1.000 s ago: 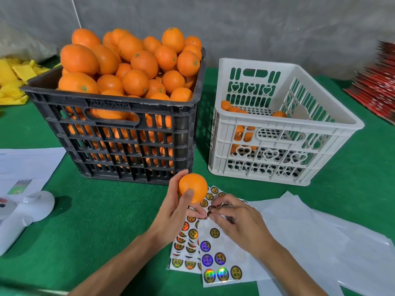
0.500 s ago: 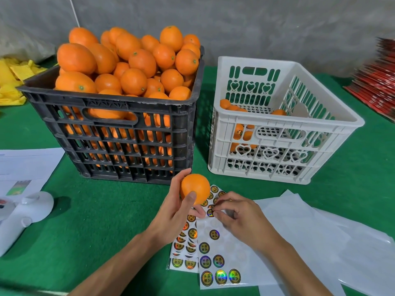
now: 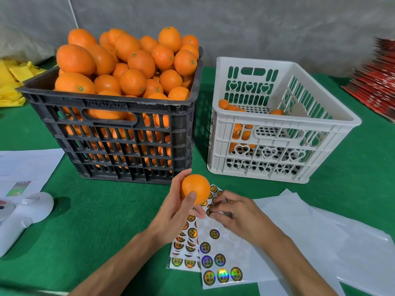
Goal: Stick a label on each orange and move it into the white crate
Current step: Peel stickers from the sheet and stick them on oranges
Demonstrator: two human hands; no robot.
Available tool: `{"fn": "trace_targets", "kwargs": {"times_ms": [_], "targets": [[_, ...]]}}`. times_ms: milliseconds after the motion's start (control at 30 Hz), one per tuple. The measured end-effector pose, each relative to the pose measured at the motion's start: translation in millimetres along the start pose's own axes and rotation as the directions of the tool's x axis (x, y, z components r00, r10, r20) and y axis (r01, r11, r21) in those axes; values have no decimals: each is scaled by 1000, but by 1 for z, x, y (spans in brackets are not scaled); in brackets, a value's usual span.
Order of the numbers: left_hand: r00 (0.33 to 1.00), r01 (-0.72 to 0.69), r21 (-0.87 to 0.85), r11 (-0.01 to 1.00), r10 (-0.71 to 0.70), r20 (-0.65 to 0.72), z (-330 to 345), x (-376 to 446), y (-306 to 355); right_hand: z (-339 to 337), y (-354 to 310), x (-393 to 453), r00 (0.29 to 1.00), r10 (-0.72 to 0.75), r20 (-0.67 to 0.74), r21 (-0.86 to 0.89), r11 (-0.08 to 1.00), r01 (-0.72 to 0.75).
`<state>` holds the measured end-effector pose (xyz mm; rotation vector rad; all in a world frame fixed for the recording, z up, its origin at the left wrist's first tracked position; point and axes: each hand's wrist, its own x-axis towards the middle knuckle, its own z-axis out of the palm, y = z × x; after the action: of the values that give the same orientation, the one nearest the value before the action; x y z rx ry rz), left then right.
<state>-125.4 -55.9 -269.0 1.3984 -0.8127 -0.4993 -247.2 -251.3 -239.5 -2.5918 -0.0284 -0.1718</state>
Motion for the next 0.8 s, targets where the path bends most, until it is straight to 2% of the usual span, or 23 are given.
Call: {"fn": "trace_targets", "kwargs": {"times_ms": [200, 400, 600, 700, 800], "targets": [[1000, 21, -5, 1000, -21, -13, 0, 1, -1, -10, -1, 1, 998, -61, 18, -199, 978, 63], [999, 42, -28, 999, -43, -25, 2, 1, 1, -10, 4, 3, 976, -218, 5, -206, 955, 214], [999, 33, -23, 999, -34, -34, 1, 2, 1, 0, 13, 6, 949, -307, -72, -244, 928, 282], [998, 29, -32, 999, -31, -49, 1, 3, 1, 3, 14, 7, 961, -263, -80, -170, 954, 247], [998, 30, -23, 999, -32, -56, 1, 4, 0, 5, 20, 4, 991, -126, -37, -4, 992, 126]]}}
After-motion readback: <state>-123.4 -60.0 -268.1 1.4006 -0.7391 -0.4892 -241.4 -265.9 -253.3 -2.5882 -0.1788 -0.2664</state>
